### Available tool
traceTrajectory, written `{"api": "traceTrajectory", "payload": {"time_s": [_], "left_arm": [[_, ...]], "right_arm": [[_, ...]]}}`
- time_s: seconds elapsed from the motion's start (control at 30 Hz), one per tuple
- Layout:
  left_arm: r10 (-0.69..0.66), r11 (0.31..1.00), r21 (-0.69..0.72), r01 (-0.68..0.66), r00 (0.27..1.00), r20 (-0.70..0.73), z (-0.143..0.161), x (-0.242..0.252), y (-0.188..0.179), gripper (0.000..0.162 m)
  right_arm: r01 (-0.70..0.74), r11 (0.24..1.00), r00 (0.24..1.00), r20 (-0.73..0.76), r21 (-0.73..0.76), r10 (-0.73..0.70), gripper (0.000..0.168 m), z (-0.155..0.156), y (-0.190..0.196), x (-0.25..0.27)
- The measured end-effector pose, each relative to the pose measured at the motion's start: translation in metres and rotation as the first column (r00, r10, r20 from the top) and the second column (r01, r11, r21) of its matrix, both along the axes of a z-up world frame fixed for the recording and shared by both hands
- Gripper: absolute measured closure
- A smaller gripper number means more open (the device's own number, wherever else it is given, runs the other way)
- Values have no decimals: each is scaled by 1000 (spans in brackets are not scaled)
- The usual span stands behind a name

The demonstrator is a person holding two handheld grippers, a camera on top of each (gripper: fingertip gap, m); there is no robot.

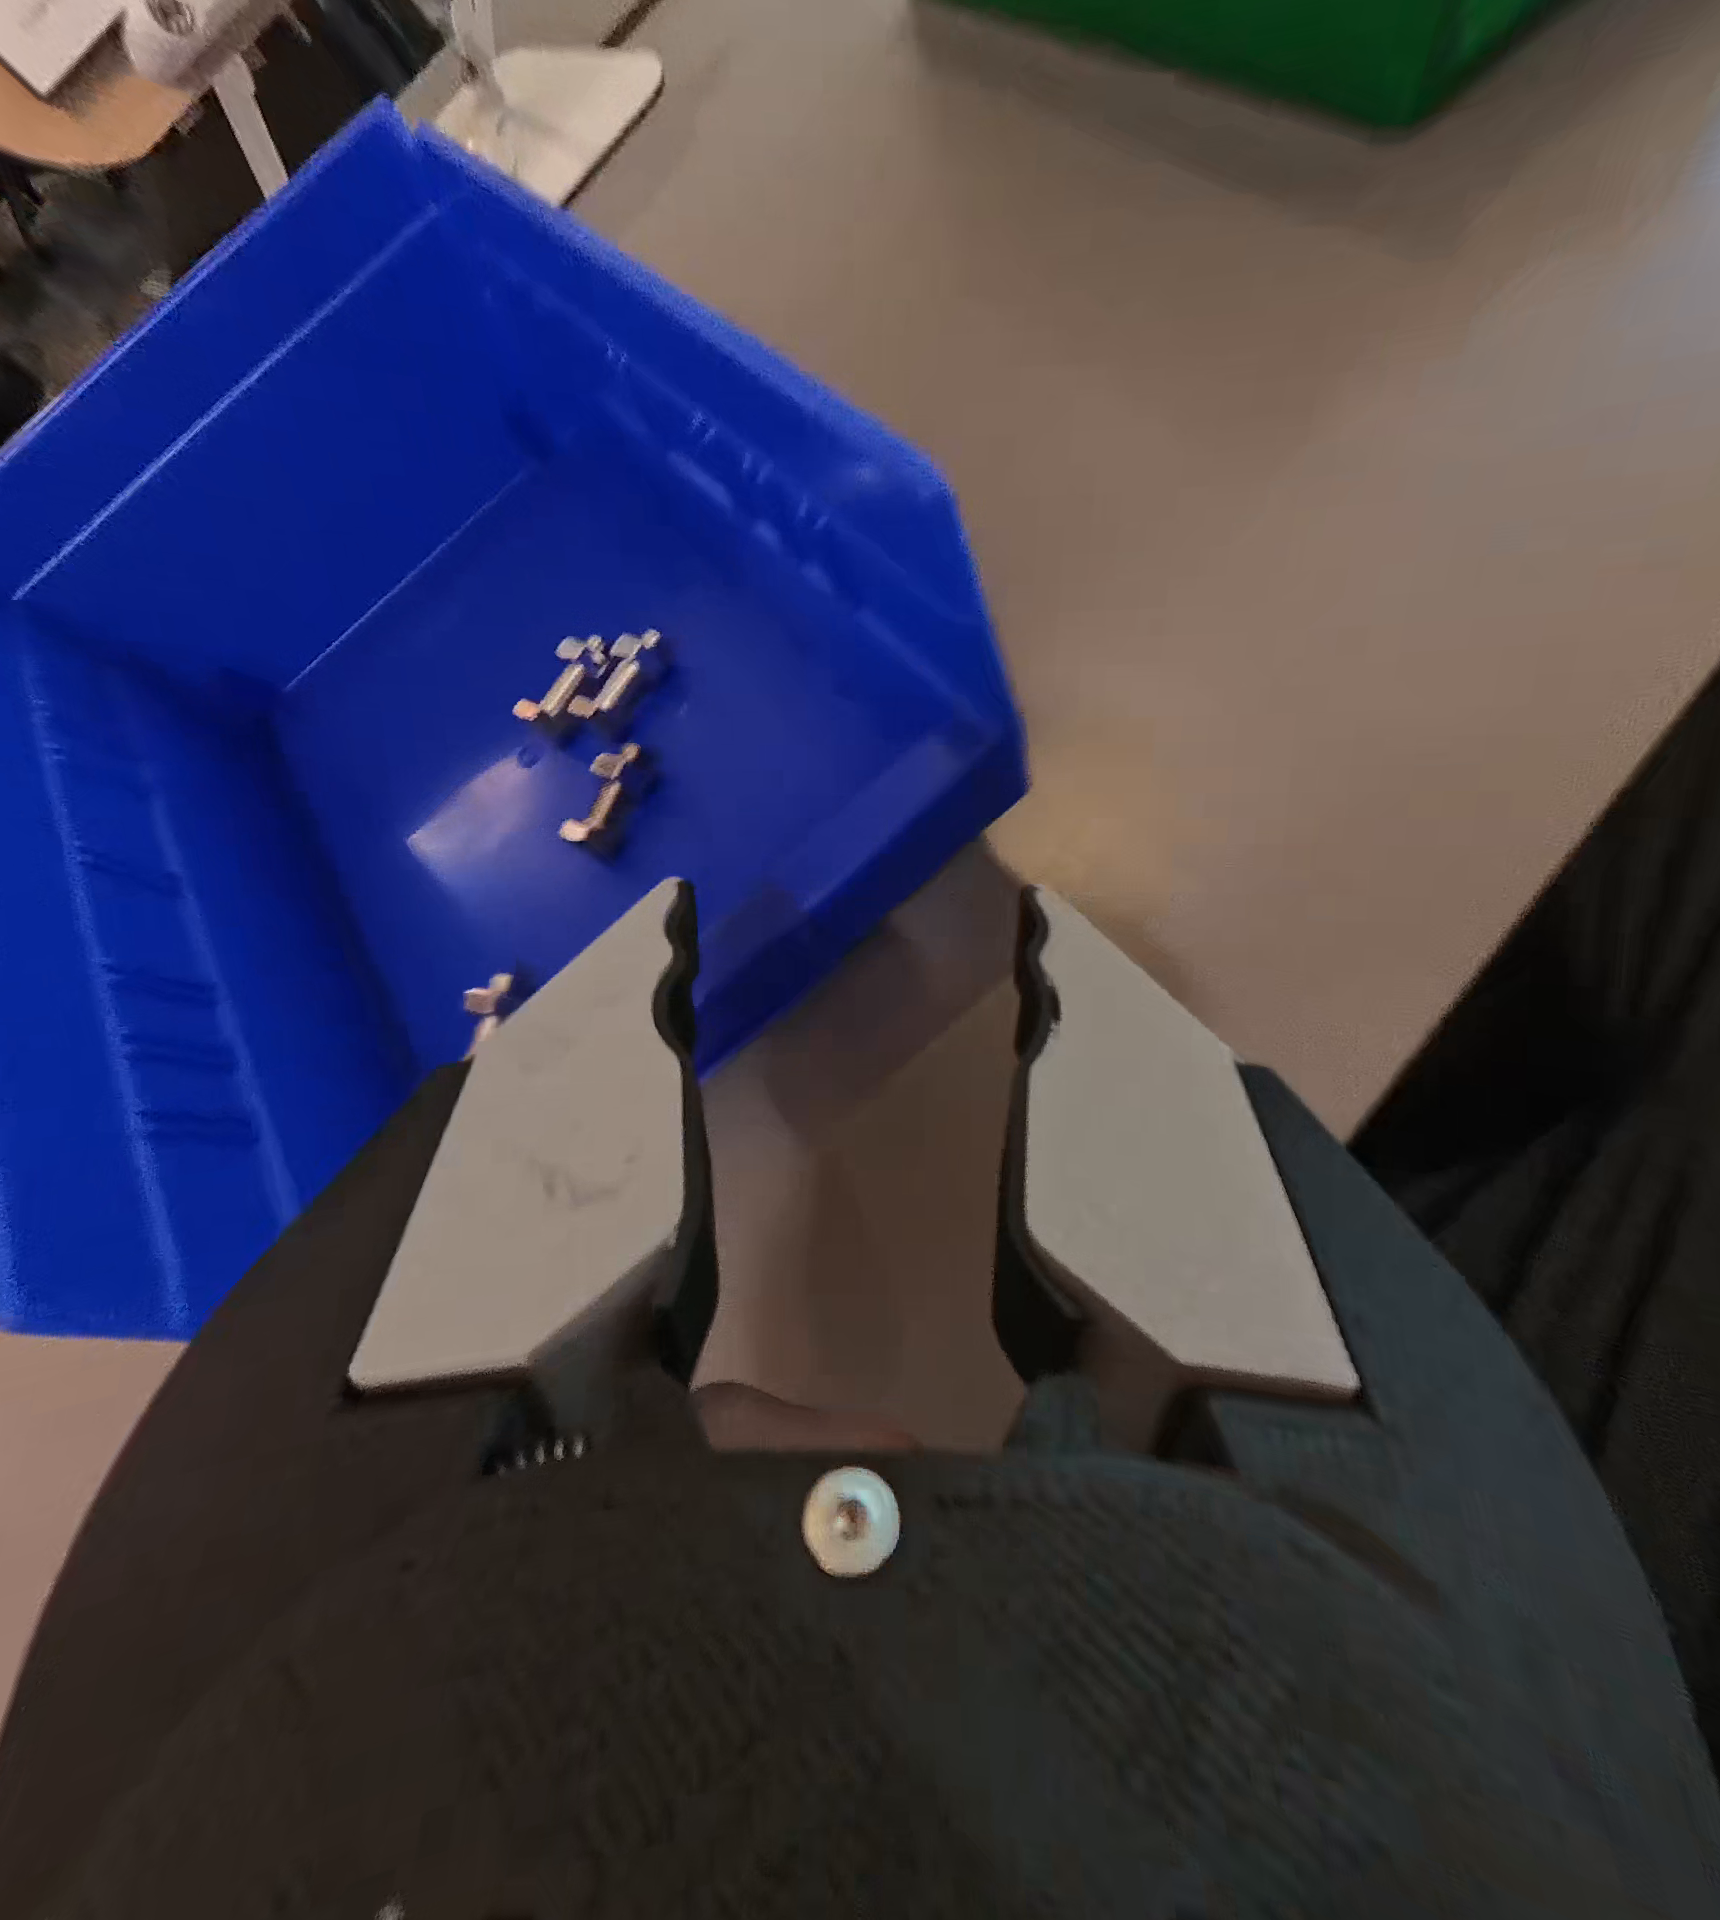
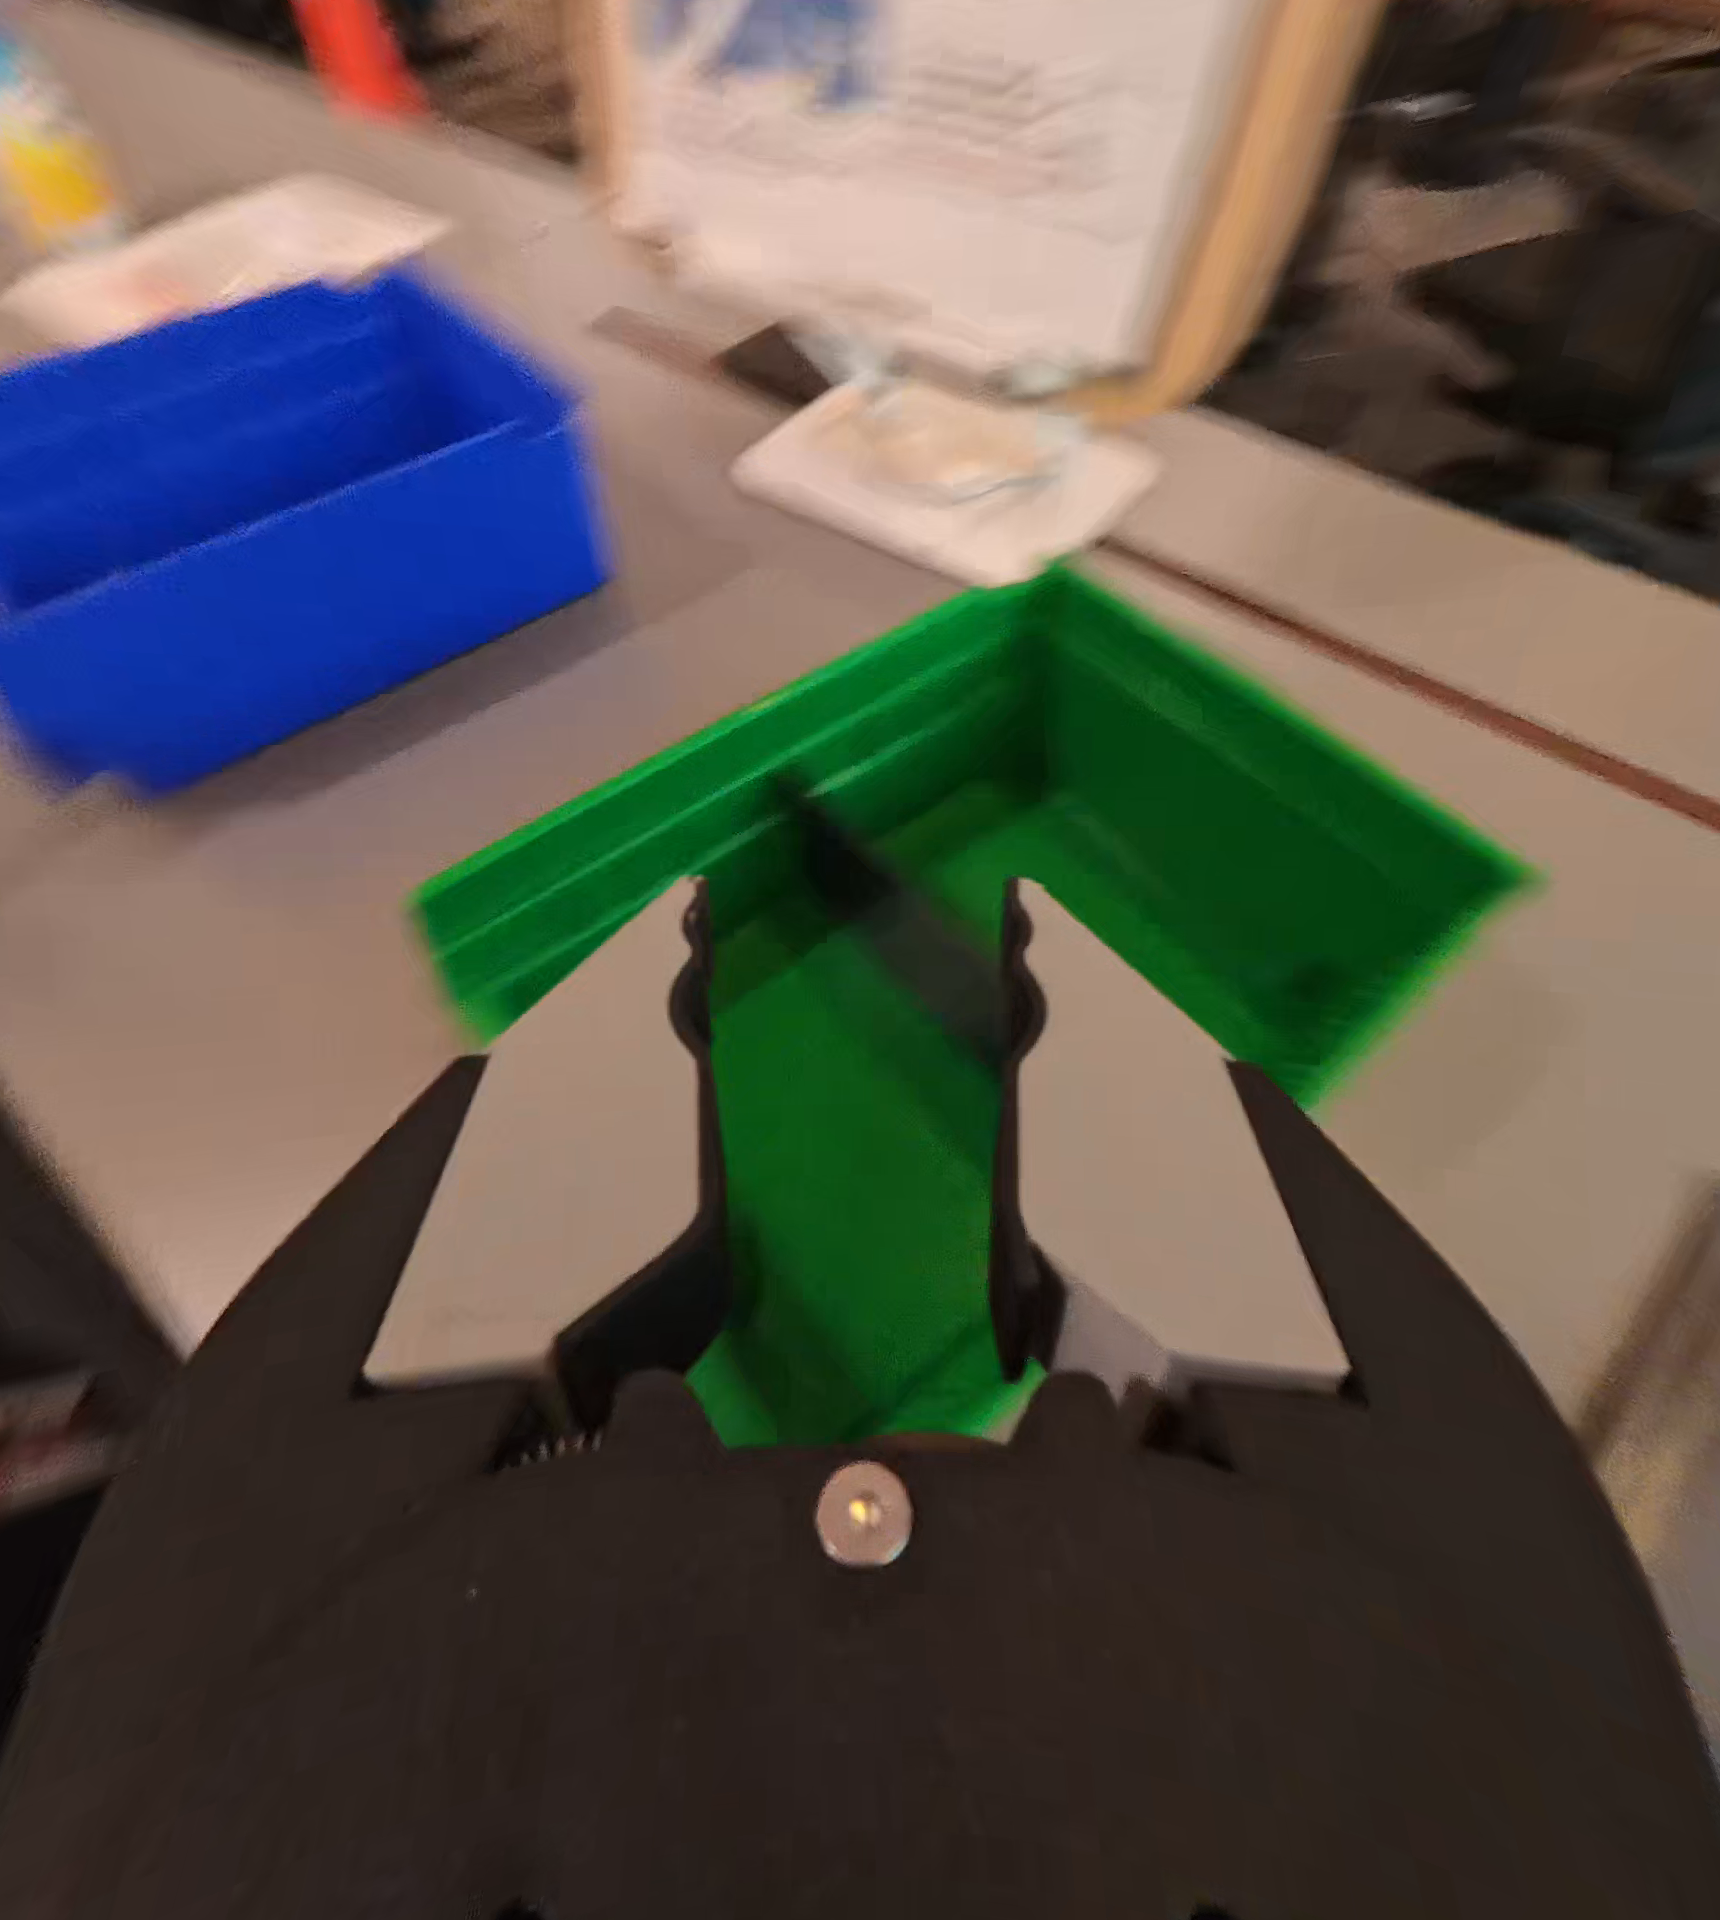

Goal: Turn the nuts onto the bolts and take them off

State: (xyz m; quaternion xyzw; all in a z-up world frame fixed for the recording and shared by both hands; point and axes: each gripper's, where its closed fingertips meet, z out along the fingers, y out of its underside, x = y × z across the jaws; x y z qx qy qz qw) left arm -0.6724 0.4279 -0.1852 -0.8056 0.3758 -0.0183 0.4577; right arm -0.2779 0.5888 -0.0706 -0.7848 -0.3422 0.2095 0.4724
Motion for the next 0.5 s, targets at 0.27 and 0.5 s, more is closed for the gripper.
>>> {"api": "traceTrajectory", "payload": {"time_s": [0.27,0.5], "left_arm": [[-146,980,-161,119,974,-173,-23,-9,34,100],[-141,959,-282,17,894,-425,-53,-20,36,124]], "right_arm": [[-305,931,823,436,-200,364,106,-122,-85,-66],[-260,924,714,588,-280,379,140,-166,-79,-33]]}}
